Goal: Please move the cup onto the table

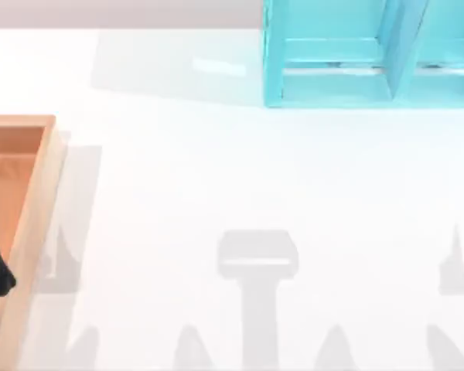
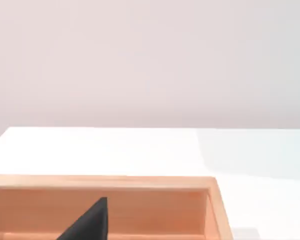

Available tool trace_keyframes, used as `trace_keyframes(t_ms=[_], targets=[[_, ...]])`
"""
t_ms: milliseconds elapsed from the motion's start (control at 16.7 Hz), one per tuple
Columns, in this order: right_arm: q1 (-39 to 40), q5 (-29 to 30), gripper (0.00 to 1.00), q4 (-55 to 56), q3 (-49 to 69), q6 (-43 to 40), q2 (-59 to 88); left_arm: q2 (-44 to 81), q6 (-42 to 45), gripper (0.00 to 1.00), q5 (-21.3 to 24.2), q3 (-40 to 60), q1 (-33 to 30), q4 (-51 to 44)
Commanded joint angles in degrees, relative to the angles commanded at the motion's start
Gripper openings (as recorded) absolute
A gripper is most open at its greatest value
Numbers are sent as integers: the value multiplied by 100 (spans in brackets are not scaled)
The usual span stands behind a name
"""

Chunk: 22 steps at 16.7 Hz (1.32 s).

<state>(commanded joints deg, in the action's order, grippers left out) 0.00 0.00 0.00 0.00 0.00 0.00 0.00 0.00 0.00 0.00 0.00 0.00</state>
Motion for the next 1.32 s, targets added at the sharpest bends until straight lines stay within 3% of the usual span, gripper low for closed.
trace_keyframes(t_ms=[240, 420, 960, 1320], targets=[[0, 0, 100, 0, 0, 0, 0, 197, 68, 100, -5, 191, 66, -190], [0, 0, 100, 0, 0, 0, 0, 933, 293, 100, -8, 890, 275, -908], [0, 0, 100, 0, 0, 0, 0, 5355, 1308, 100, -3, 4124, 1228, -5089], [0, 0, 100, 0, 0, 0, 0, 7398, 1819, 100, -16, 5801, 1723, -7034]])
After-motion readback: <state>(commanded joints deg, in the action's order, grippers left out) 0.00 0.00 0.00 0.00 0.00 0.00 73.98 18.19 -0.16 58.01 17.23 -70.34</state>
